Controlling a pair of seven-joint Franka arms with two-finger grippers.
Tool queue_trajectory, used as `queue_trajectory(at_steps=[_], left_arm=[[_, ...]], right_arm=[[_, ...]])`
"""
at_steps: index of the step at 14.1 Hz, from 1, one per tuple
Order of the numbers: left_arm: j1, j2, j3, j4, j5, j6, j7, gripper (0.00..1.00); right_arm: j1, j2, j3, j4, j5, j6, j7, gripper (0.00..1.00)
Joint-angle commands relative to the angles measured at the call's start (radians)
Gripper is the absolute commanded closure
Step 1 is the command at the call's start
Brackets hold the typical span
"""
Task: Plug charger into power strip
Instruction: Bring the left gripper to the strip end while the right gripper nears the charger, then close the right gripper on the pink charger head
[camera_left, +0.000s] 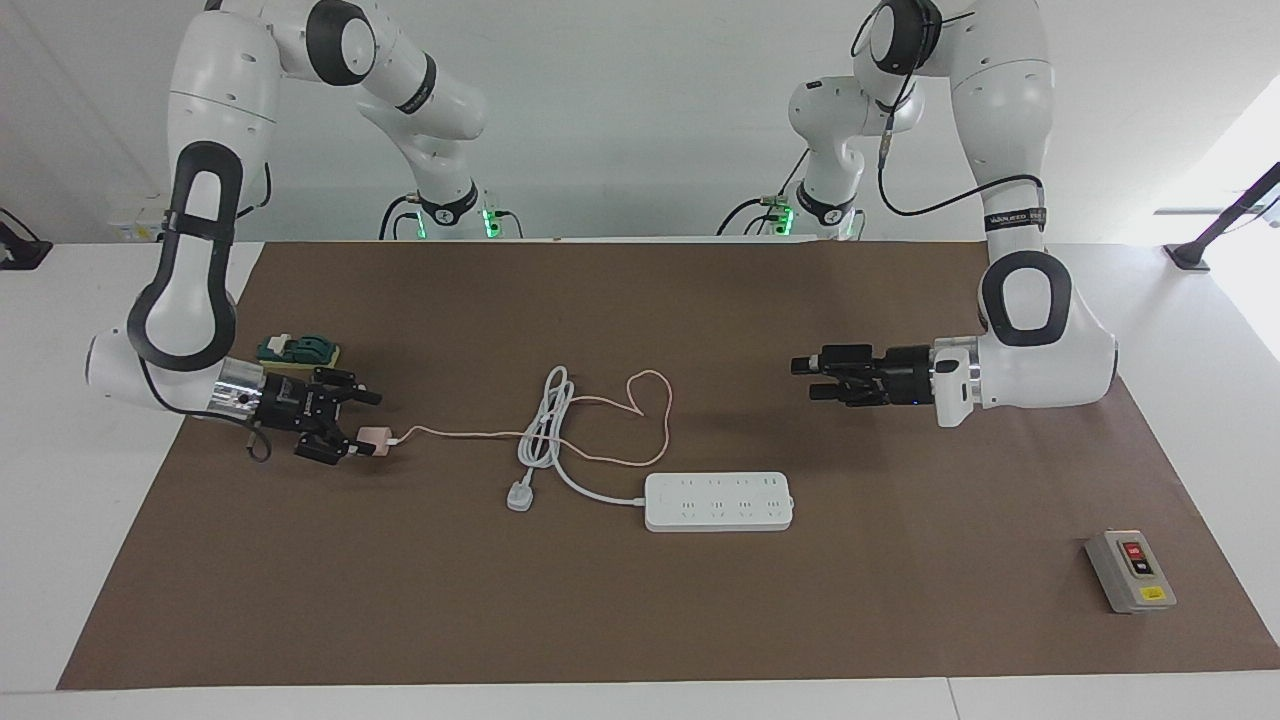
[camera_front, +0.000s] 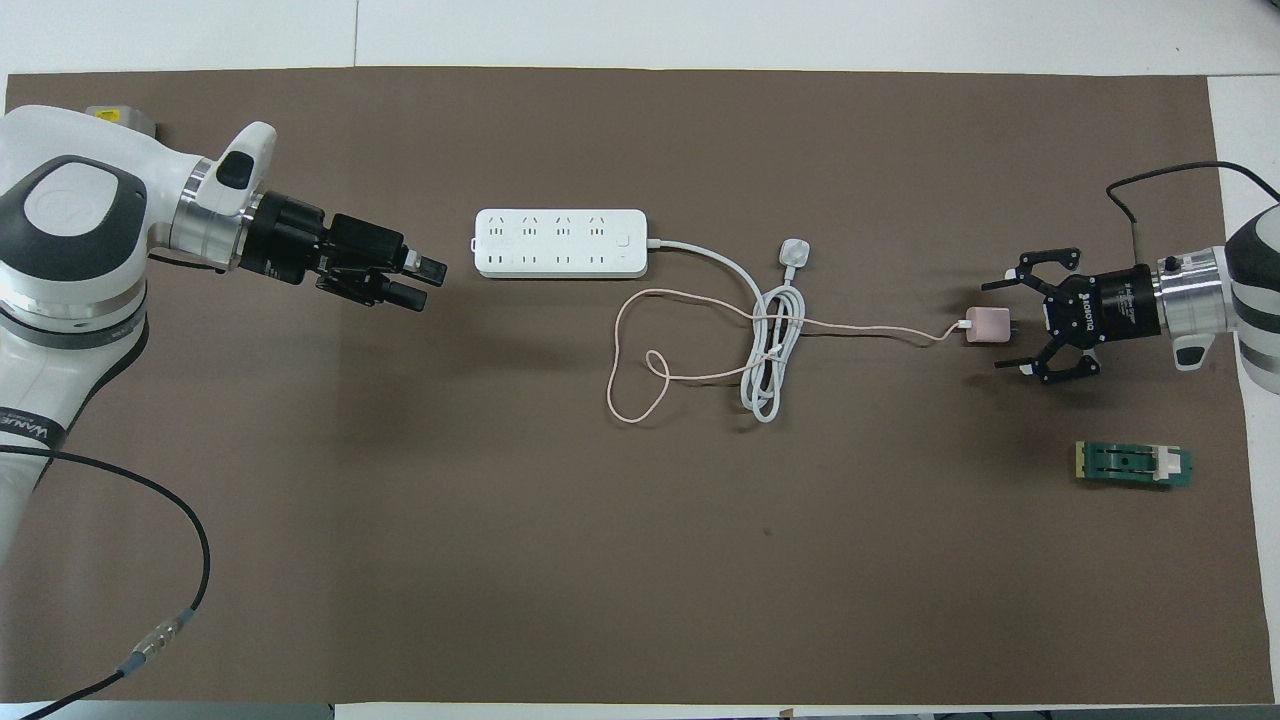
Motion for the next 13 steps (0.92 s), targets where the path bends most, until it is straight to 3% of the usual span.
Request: queue_trajectory(at_steps=[1, 7, 11, 13], left_arm=[[0.064, 0.014, -0.005, -0.038, -0.136, -0.063, 0.072, 0.0], [0.048, 0.154, -0.015, -0.033, -0.387, 0.001, 0.213, 0.0], [0.018, 0.153, -0.064, -0.042, -0.423, 0.156, 0.227, 0.0], [0.015, 0.137, -0.068, -0.129, -0.428, 0.165, 0.32, 0.0]], right_arm=[[-0.023, -0.011, 0.003, -0.052, 0.024, 0.021, -0.073, 0.0], [-0.048, 0.033, 0.004, -0.042, 0.032, 0.058, -0.143, 0.0], [-0.048, 0.056, 0.004, -0.043, 0.065, 0.095, -0.185, 0.0], [-0.048, 0.066, 0.004, -0.042, 0.079, 0.101, -0.2, 0.03]])
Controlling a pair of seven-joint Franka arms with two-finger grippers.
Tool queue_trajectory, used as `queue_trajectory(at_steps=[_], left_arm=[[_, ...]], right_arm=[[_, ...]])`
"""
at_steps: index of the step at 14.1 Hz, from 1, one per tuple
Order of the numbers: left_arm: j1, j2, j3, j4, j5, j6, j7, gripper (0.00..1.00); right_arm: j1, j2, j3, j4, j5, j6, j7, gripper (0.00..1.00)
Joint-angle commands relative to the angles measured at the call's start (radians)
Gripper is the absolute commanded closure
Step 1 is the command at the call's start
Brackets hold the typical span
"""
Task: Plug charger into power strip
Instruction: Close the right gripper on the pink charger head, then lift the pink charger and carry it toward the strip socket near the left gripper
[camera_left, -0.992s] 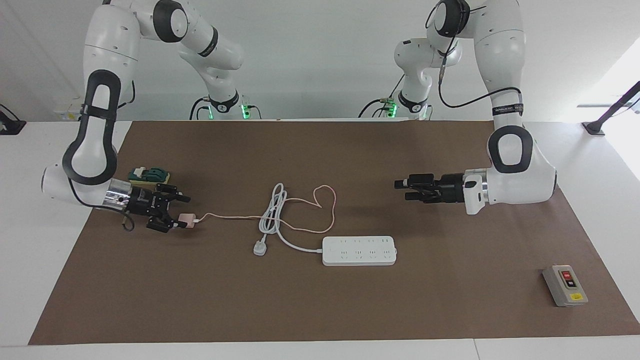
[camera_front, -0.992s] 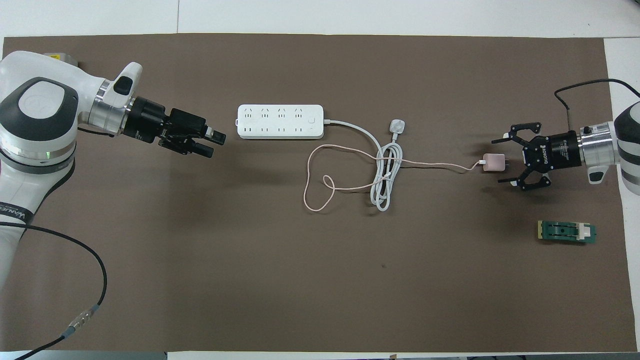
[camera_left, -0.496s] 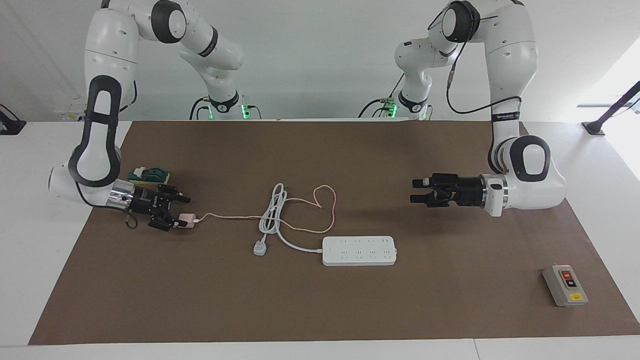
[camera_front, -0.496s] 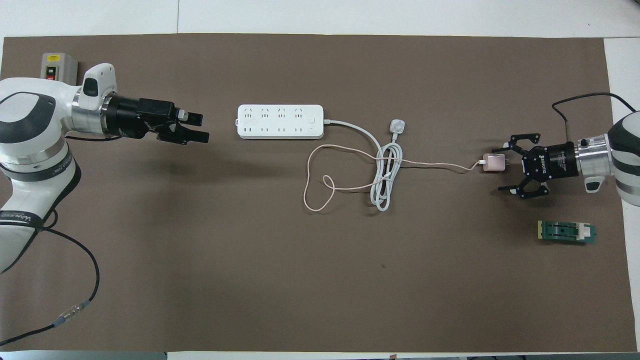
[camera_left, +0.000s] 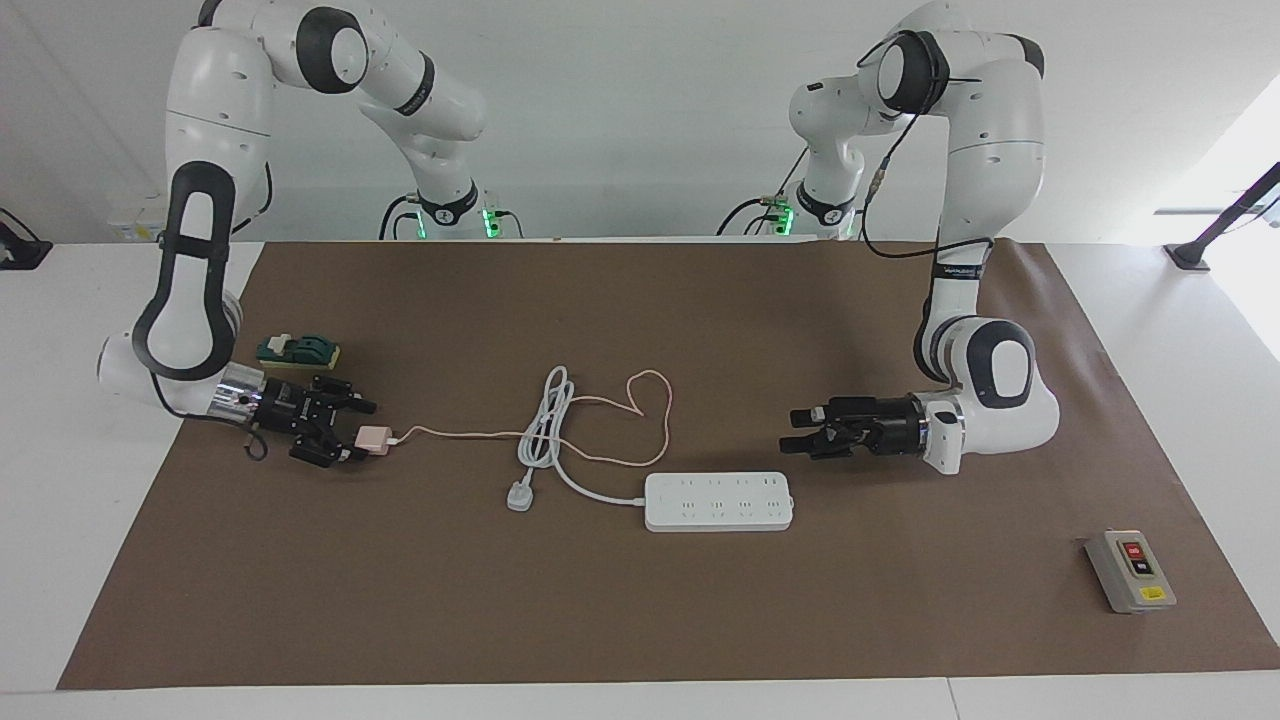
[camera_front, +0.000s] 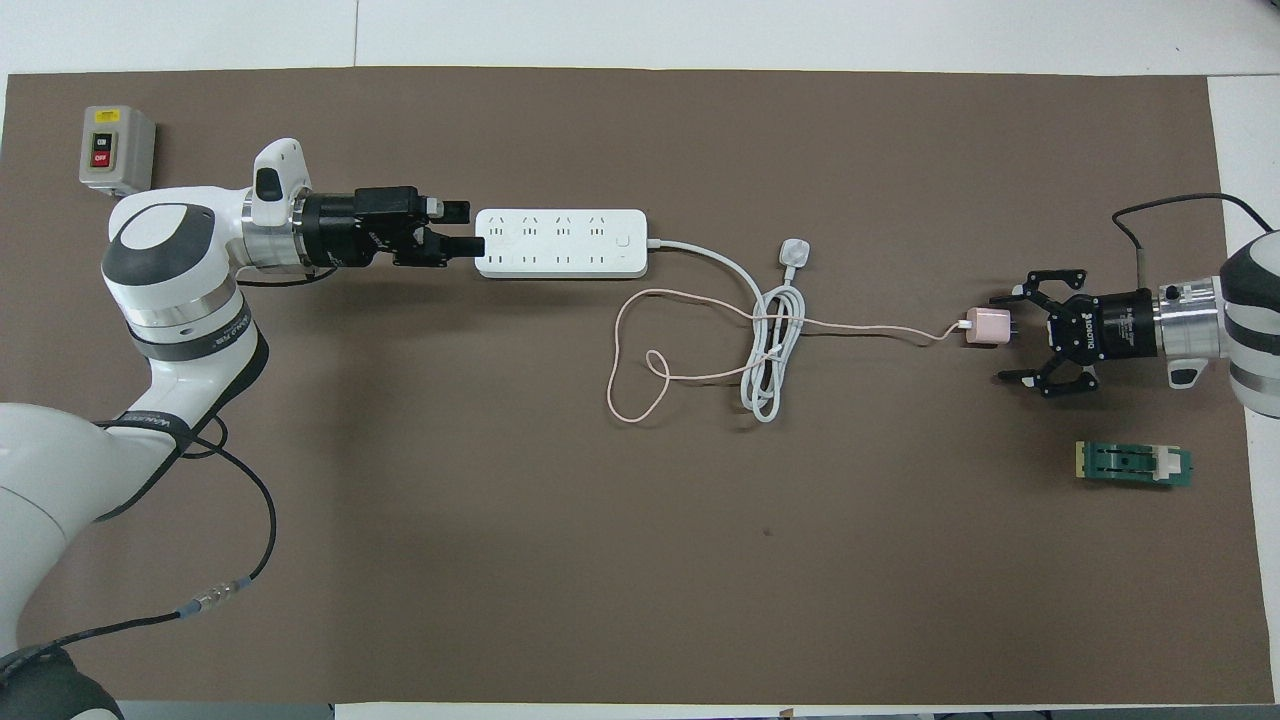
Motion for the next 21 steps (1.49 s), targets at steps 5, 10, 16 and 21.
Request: queue_trajectory(at_steps=[5, 10, 16, 21], left_arm=[[-0.013, -0.134, -0.013, -0.225, -0.039, 0.051, 0.114, 0.0], [-0.019, -0.139, -0.042, -0.221, -0.078, 0.092, 0.112, 0.0], [-0.033, -0.139, -0.044, -0.219, -0.092, 0.097, 0.112, 0.0], [-0.027, -0.139, -0.045, -0.219, -0.092, 0.083, 0.112, 0.0]], right_arm=[[-0.009, 0.035, 0.011, -0.001, 0.043, 0.056, -0.082, 0.82], [0.003, 0.029, 0.011, 0.008, 0.036, 0.04, -0.077, 1.0], [0.115, -0.048, 0.011, 0.094, -0.009, -0.045, 0.186, 1.0], [0.196, -0.089, 0.023, 0.177, -0.013, -0.142, 0.358, 1.0]])
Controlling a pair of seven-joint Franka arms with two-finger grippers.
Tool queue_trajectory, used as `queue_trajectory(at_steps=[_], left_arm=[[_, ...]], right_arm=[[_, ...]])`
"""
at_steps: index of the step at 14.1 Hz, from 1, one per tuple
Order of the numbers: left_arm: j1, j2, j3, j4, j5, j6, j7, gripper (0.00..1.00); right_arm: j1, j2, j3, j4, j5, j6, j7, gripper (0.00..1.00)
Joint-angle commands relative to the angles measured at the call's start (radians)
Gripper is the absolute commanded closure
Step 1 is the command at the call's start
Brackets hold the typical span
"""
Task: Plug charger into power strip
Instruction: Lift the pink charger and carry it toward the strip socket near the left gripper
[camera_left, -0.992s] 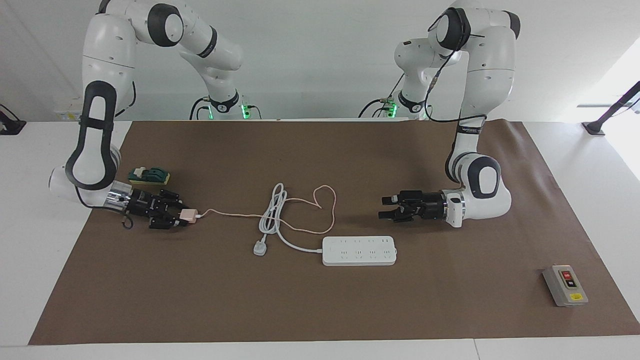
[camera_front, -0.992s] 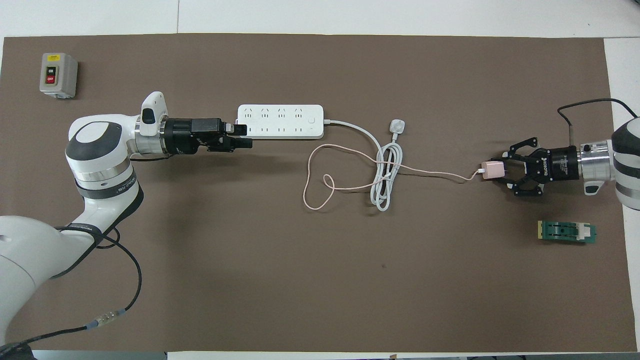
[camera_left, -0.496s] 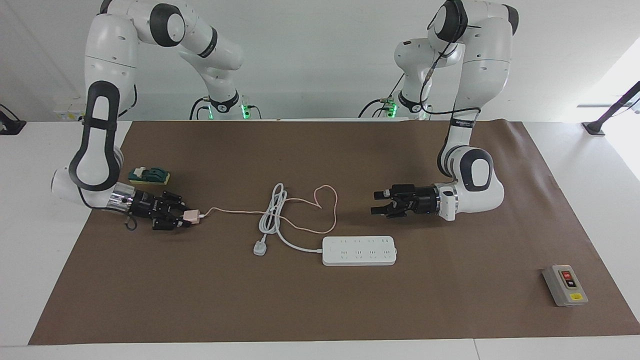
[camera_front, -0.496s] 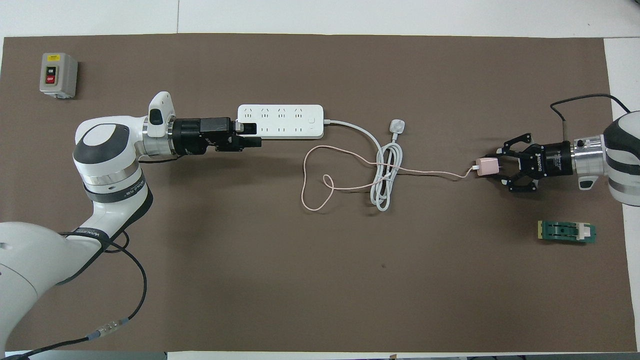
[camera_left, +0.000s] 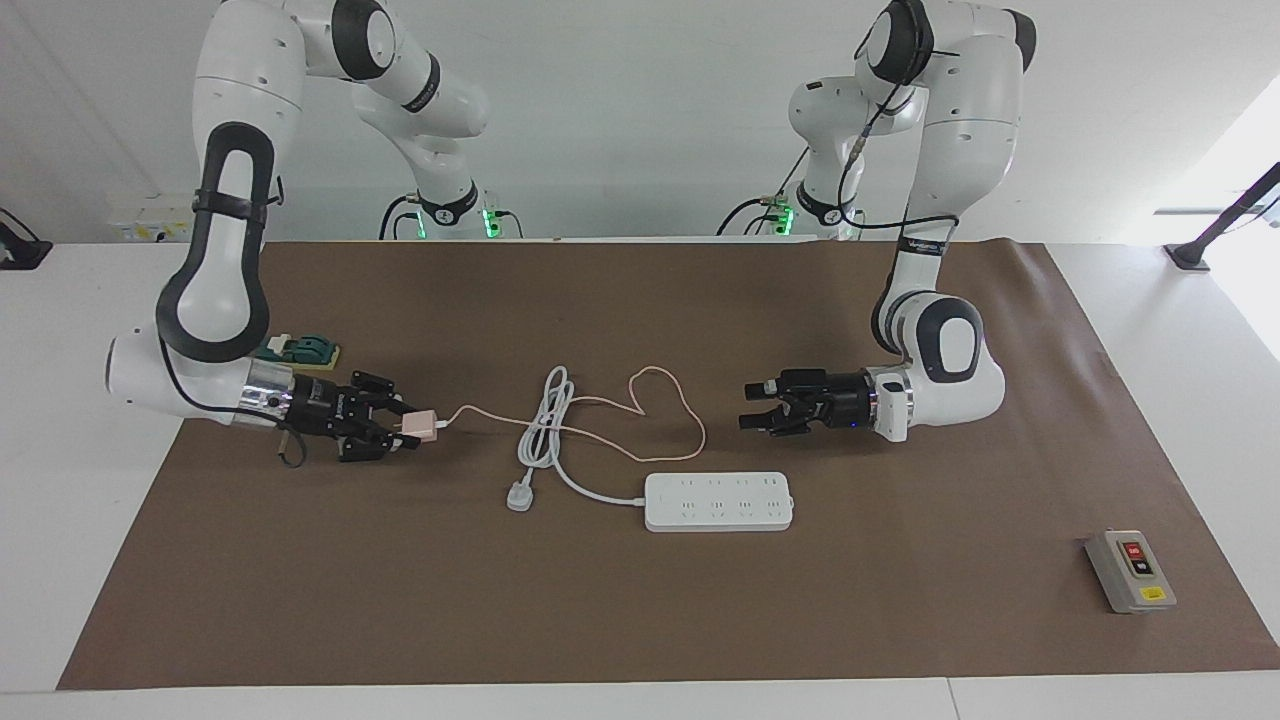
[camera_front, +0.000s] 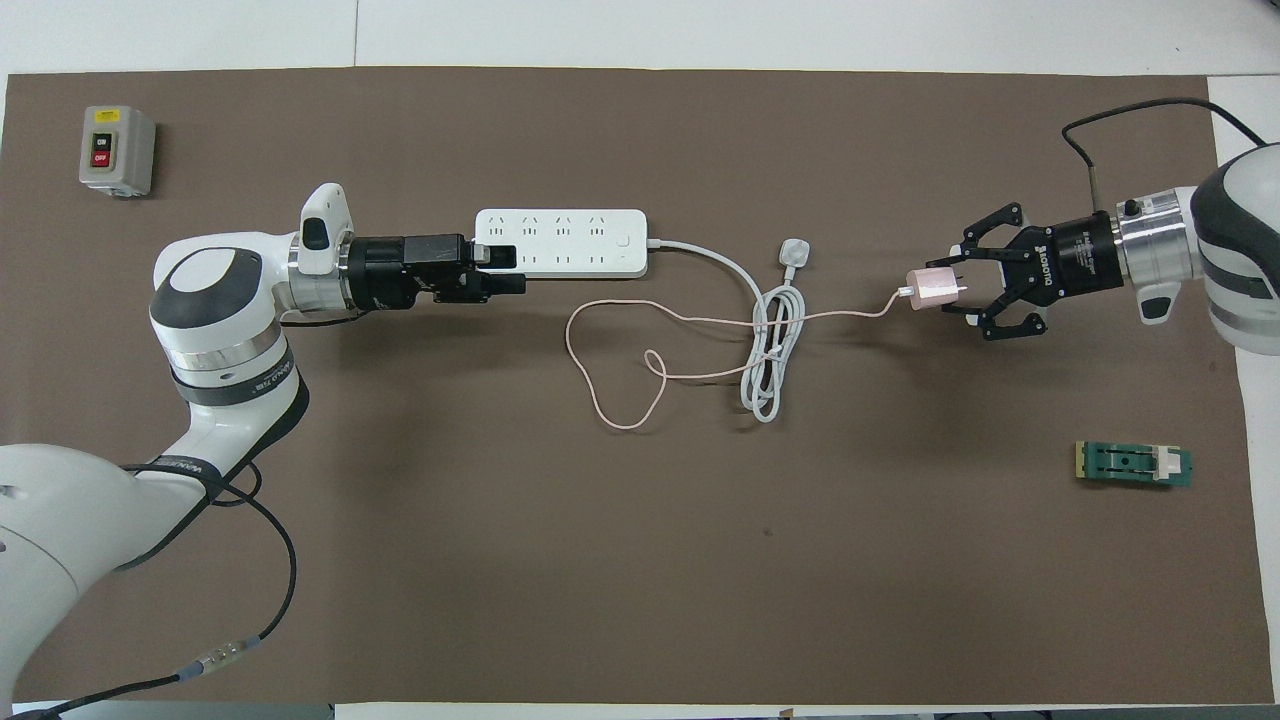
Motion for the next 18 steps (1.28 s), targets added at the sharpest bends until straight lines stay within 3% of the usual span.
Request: queue_trajectory(at_steps=[1, 6, 12, 18], left_arm=[[-0.003, -0.028, 0.004, -0.032, -0.026, 0.006, 0.017, 0.0], [0.005, -0.03, 0.001, -0.029, -0.041, -0.01, 0.018, 0.0], [0.006, -0.125, -0.002, -0.113, -0.054, -0.032, 0.026, 0.0], [0.01, -0.122, -0.002, -0.114, -0.054, -0.035, 0.038, 0.0]], right_arm=[[0.049, -0.033, 0.01, 0.017, -0.008, -0.021, 0.065, 1.0], [0.209, -0.049, 0.012, 0.078, 0.045, 0.037, 0.261, 1.0], [0.408, -0.041, 0.012, 0.08, 0.091, 0.299, 0.398, 1.0], [0.56, -0.026, 0.012, 0.08, 0.156, 0.494, 0.482, 1.0]])
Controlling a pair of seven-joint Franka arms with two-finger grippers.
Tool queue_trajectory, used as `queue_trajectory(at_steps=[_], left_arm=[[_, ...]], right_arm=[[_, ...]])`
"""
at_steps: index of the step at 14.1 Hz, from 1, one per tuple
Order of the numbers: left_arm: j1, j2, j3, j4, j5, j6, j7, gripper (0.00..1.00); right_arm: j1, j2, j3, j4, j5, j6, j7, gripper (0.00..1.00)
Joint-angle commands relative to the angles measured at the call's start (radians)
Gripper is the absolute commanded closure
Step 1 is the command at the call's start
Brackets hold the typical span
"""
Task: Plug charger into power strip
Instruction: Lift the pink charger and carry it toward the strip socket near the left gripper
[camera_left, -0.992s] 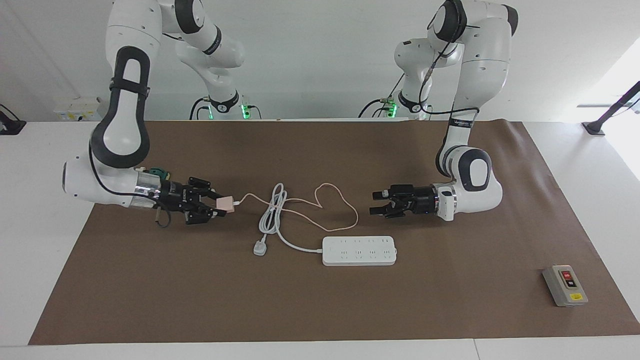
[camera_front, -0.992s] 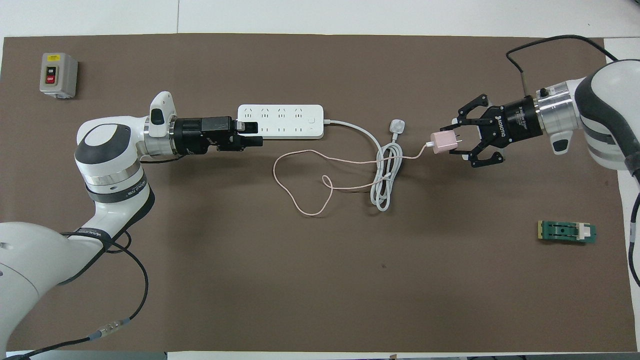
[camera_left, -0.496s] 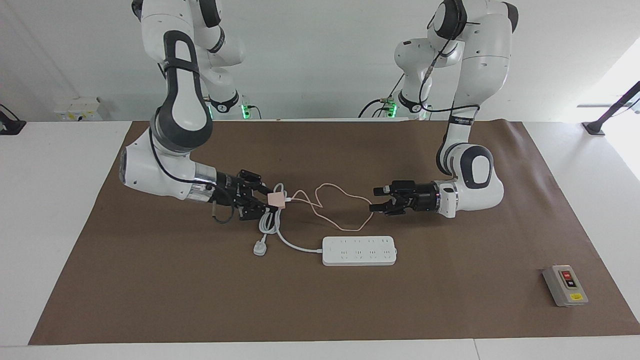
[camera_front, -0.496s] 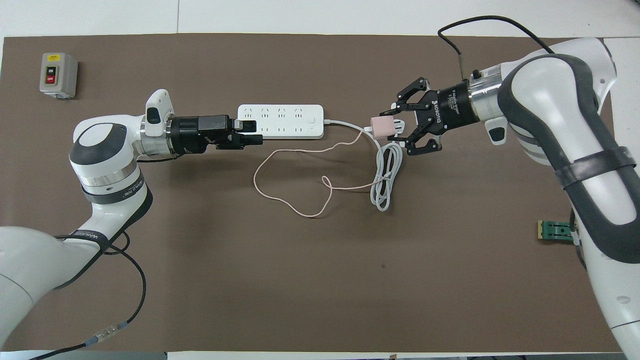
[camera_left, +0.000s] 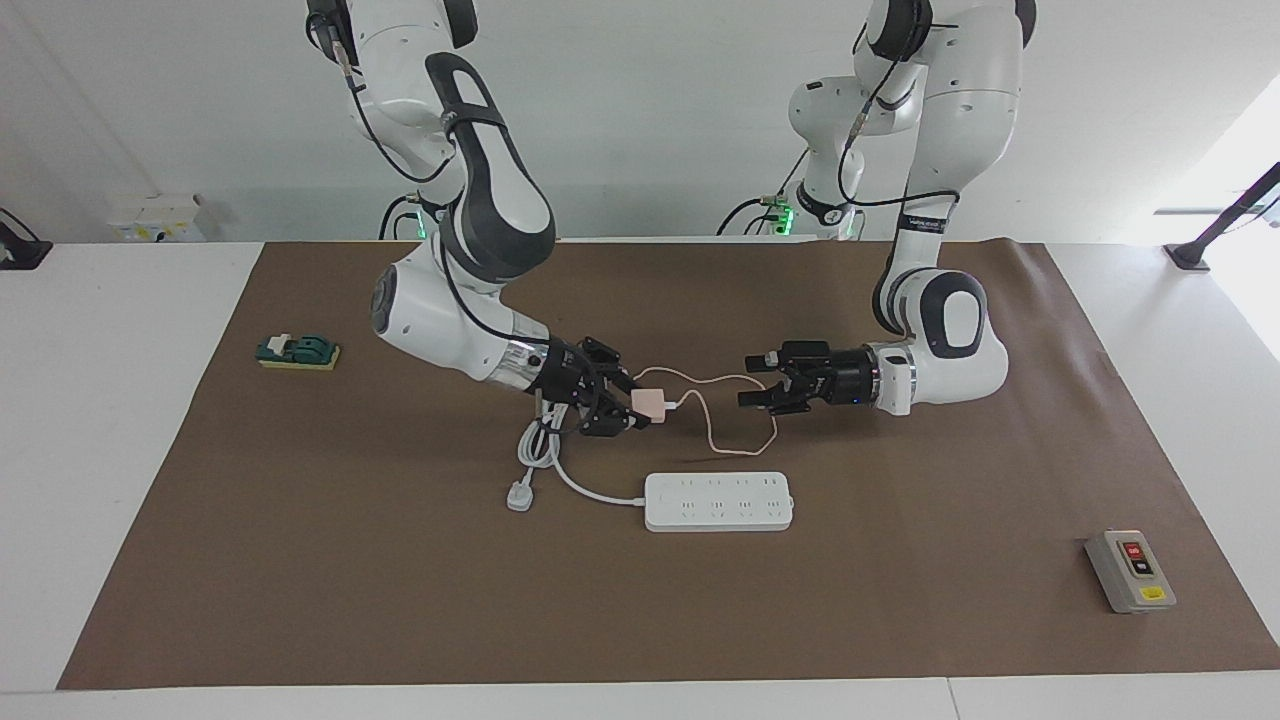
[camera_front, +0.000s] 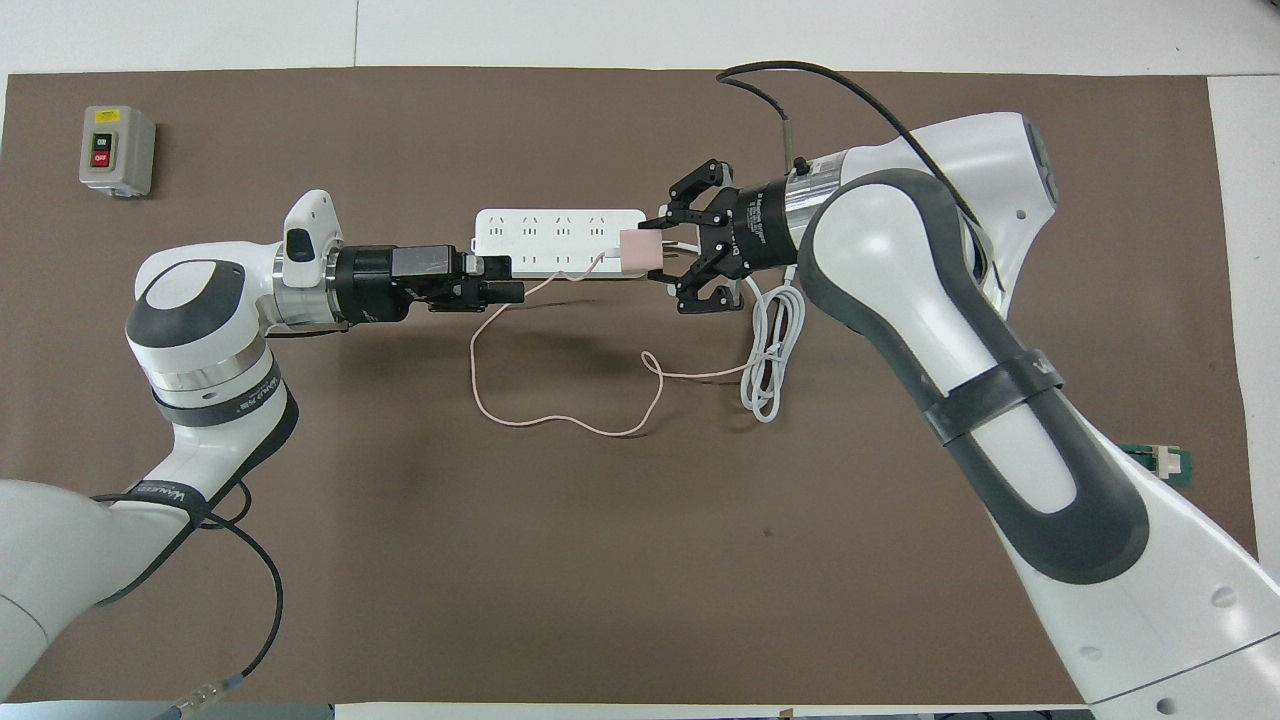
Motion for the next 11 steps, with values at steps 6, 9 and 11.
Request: queue_trajectory(at_steps=[6, 9, 11], left_arm=[[0.006, -0.026, 0.001, -0.036, -0.026, -0.013, 0.036, 0.0], [0.004, -0.023, 0.001, -0.036, -0.026, -0.013, 0.039, 0.0], [0.004, -0.023, 0.001, -0.036, -0.026, -0.013, 0.039, 0.0]], right_arm=[[0.107, 0.07, -0.003, 0.073, 0.033, 0.126, 0.105, 1.0], [0.132, 0.072, -0.003, 0.073, 0.037, 0.127, 0.106, 1.0], [0.139, 0.072, -0.003, 0.073, 0.04, 0.127, 0.106, 1.0]])
